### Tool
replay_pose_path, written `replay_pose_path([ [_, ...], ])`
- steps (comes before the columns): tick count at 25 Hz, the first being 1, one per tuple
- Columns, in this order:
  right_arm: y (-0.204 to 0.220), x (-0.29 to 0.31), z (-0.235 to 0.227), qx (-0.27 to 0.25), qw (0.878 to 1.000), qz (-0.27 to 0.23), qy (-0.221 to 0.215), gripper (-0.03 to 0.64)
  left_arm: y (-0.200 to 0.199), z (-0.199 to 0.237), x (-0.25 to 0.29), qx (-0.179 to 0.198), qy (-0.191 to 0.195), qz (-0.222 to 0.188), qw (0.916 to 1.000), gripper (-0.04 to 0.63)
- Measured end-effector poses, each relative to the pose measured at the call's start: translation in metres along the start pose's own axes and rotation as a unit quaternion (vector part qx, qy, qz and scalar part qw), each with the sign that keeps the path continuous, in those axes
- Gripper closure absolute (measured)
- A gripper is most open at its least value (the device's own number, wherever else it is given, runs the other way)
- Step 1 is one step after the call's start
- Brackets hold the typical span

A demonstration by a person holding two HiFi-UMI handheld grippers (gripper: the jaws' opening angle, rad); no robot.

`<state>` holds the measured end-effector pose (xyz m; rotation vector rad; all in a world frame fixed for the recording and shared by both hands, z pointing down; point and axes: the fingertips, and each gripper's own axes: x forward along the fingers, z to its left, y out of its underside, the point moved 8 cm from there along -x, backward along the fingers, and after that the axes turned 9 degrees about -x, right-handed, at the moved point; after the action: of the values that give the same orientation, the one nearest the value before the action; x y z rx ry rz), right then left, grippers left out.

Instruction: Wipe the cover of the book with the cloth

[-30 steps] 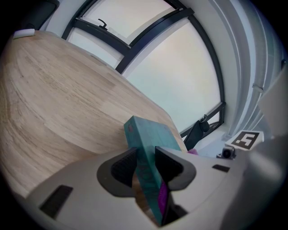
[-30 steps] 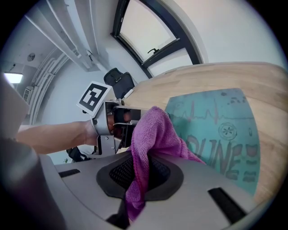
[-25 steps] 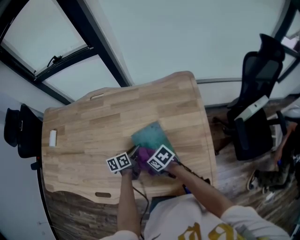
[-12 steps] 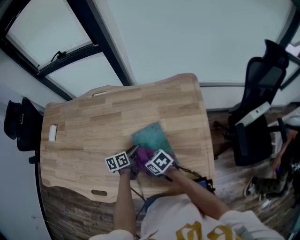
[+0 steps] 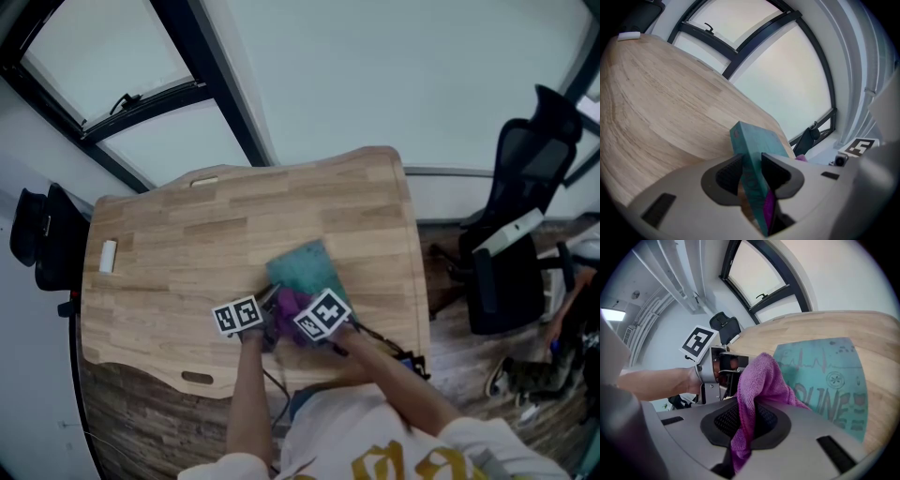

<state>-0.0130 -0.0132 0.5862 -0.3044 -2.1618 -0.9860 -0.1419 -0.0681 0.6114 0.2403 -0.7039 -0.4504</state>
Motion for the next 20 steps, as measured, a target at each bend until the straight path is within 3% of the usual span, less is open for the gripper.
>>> replay_pose_path([
  [7, 0.003, -0.006, -0.009, -0.003, 1.000, 0.006, -0.002, 0.584, 0.000, -0.002, 0.003, 0.009, 0.000, 0.008, 0.9999, 0.466],
  [20, 0.014, -0.024, -0.030, 0.043, 0.999, -0.009, -0.004, 0.584, 0.000, -0.002, 0.004, 0.009, 0.001, 0.008, 0.9999, 0.466],
])
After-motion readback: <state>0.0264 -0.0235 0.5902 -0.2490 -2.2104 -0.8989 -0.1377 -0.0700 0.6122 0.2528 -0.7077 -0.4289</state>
